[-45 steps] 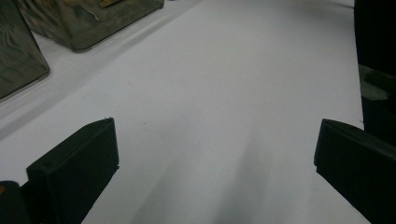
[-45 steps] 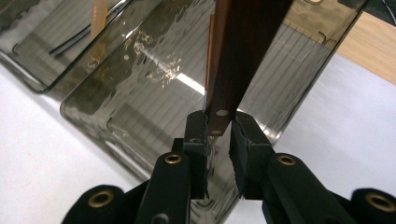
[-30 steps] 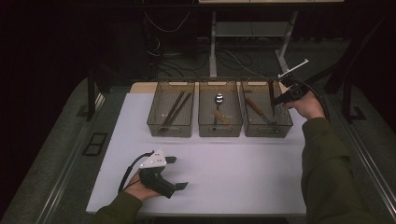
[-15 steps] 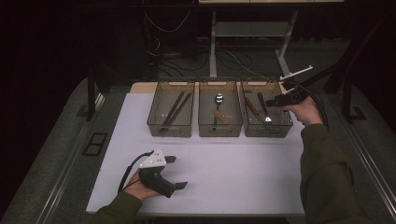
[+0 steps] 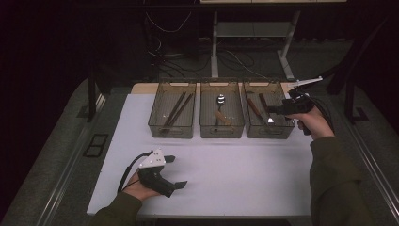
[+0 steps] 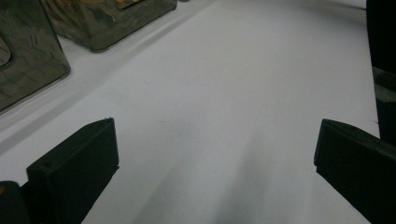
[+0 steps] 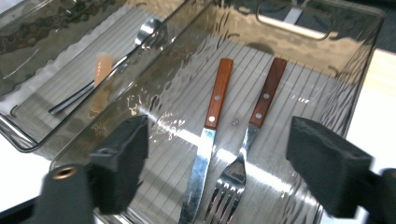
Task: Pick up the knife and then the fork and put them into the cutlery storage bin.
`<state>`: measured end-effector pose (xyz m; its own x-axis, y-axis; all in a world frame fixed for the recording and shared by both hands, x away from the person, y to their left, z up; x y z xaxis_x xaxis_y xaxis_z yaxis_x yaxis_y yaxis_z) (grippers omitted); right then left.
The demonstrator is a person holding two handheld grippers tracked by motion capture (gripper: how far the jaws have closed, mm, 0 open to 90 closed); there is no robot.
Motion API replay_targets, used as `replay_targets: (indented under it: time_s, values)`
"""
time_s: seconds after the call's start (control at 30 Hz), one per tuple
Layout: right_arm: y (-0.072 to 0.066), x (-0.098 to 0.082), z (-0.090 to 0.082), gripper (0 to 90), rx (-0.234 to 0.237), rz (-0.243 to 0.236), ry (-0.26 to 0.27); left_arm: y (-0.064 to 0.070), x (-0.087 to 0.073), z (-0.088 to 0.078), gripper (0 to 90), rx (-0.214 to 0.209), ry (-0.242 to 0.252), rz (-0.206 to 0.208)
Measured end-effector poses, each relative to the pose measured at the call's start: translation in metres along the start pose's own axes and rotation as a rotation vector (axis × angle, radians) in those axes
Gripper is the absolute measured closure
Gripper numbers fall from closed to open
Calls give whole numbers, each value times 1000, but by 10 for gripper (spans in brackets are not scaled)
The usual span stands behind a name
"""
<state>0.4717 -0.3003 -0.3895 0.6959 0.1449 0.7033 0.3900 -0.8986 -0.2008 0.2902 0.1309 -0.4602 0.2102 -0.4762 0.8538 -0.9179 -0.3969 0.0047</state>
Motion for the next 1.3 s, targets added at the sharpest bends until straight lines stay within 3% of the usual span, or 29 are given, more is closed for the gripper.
replay_targets:
  time_s: [0.1, 0.3, 0.6, 1.3]
  values:
    - [-5, -4, -4, 193, -8, 0, 46, -1, 0, 0, 0, 1, 8, -4]
    - [-14, -11, -14, 145, 13, -13, 77, 0, 0, 0, 0, 3, 8, -9]
    - [-35, -33, -22, 145, 71, -48, 89, -1, 0, -1, 0, -2, 2, -8]
    - [-77, -93, -43, 145, 147, -128, 123, -1, 0, -3, 0, 12, 3, -15]
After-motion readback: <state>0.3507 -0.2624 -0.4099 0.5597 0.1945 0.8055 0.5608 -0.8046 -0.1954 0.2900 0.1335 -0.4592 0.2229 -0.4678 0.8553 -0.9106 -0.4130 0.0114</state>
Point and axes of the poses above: each handheld gripper's, and its own axes: z roughly forward along the jaws, x roughly out of its top, y roughly to its right, the point moved 4 cm from there along z, roughly forward along the jaws, and after that the axes turned 8 degrees about z, right-handed, at the moved point
